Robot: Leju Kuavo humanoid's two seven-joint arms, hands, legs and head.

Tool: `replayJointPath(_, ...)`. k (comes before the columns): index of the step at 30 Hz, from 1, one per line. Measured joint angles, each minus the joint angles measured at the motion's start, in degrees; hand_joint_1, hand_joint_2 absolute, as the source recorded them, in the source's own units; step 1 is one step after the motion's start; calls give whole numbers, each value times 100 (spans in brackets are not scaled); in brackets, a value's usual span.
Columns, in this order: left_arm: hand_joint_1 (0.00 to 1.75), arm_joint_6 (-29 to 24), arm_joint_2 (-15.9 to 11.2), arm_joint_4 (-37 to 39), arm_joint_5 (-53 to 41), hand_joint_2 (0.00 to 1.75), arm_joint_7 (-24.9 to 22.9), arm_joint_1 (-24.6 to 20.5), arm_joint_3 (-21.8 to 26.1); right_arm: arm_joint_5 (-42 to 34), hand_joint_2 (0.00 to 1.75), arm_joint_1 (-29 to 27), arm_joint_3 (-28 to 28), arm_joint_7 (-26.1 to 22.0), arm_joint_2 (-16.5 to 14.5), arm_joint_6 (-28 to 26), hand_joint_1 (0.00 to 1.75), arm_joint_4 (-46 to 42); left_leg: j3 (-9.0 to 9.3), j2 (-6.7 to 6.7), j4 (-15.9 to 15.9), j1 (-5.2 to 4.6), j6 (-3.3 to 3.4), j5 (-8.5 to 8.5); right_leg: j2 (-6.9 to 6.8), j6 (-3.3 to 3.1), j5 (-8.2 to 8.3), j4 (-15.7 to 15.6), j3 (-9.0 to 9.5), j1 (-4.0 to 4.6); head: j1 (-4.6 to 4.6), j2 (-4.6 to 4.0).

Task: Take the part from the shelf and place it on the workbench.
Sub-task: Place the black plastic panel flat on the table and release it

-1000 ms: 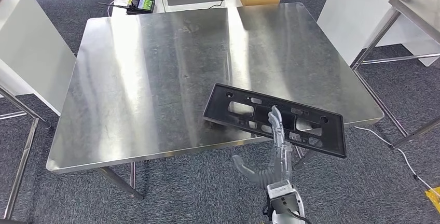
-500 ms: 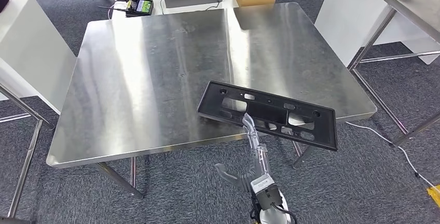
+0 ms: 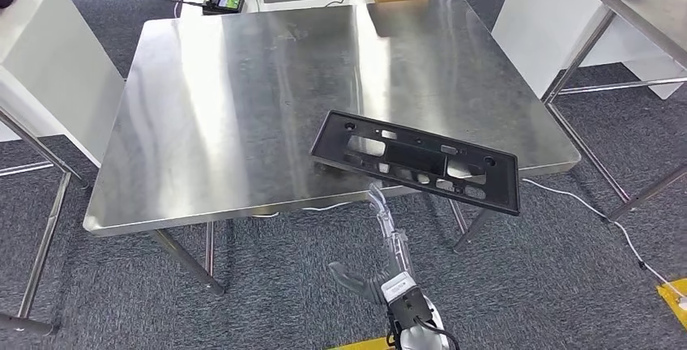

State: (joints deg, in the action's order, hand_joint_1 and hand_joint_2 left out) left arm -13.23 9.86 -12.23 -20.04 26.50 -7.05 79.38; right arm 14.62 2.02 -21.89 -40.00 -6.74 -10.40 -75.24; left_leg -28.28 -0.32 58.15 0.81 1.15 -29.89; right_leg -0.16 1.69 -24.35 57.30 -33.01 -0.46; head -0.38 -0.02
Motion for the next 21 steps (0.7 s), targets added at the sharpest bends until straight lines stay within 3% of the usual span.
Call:
replayJointPath(2, 0, 1, 16, 1, -1, 0, -1, -1, 1, 0, 175, 1, 1, 0, -2, -1, 0, 23, -70, 21, -17, -17, 90, 70, 1, 71, -20, 56, -78, 9, -1, 0)
replayJointPath(3, 0, 3, 22, 1, -4, 0, -1, -3, 1, 6, 175, 1, 1, 0, -3, -3, 0, 37, -118, 34, -29, -22, 150, 122, 2, 68, -132, 187, -157, 8, 9, -1)
replayJointPath(6, 0, 27, 25, -3, -46, 0, -8, -10, -2, 138, 175, -8, 10, 0, -2, -56, 0, 117, -344, 53, -32, -50, 257, 299, 4, -23, -778, 1194, -541, -9, 36, -1)
replayJointPath(7, 0, 38, 24, -4, -68, 0, -17, -10, -2, 197, 175, -18, 19, 0, -2, -76, 0, 158, -431, 55, -29, -63, 267, 361, 4, -26, -917, 1521, -617, -10, 36, 0)
replayJointPath(8, 0, 48, 24, -5, -85, 0, -31, -9, -3, 241, 175, -30, 33, 0, -5, -90, 0, 203, -514, 56, -26, -76, 271, 422, 4, -6, -948, 1679, -603, -9, 37, 0)
replayJointPath(9, 0, 54, 24, -5, -99, 0, -45, -9, -3, 264, 131, -39, 47, 0, -10, -91, 0, 248, -589, 57, -23, -91, 272, 481, 5, 25, -881, 1626, -479, -1, 37, 0)
replayJointPath(10, 0, 56, 24, -5, -109, 0, -61, -10, -5, 275, 87, -42, 63, 0, -20, -90, 0, 294, -656, 56, -22, -107, 271, 537, 4, 45, -759, 1357, -240, 14, 37, 0)
replayJointPath(12, 0, 52, 34, -5, -114, 0, -87, -14, -11, 280, 0, -29, 102, 0, -51, -84, 0, 376, -751, 55, -20, -132, 253, 646, -1, -10, -615, 476, 402, 82, 36, 0)
replayJointPath(14, 0, 29, 50, -7, -115, 0, -111, -18, -19, 245, 0, 1, 155, -2, -92, -50, 0, 466, -794, 69, -33, -139, 198, 750, -12, -102, -633, -127, 749, 142, 28, -1)
replayJointPath(15, 0, 14, 57, -7, -120, 0, -123, -18, -22, 222, 0, 18, 192, -4, -114, -28, 0, 538, -804, 79, -46, -136, 160, 799, -16, -139, -639, -235, 775, 158, 25, -1)
replayJointPath(17, 0, -15, 58, -8, -156, 0, -147, -13, -29, 186, 0, 69, 281, -6, -168, -3, 0, 772, -842, 80, -28, -106, 85, 810, -19, -205, -521, -281, 699, 106, 27, 0)
replayJointPath(18, 0, -22, 60, -9, -186, 0, -157, -11, -37, 167, 0, 106, 338, -5, -202, -13, 0, 935, -884, 68, 60, -90, 43, 677, -23, -252, -447, -304, 659, 73, 22, 0)
replayJointPath(19, 0, -27, 58, -9, -215, 0, -169, -9, -46, 144, 0, 151, 398, -5, -241, -44, 0, 1113, -946, 53, 246, -73, 2, 436, -28, -291, -368, -324, 605, 36, 14, 0)
replayJointPath(21, 0, -31, 58, -9, -269, 0, -186, -8, -70, 79, 0, 262, 525, -1, -309, -180, 0, 1530, -1102, 35, 913, -27, -87, -175, -37, -329, -238, -319, 471, 25, -4, -1)
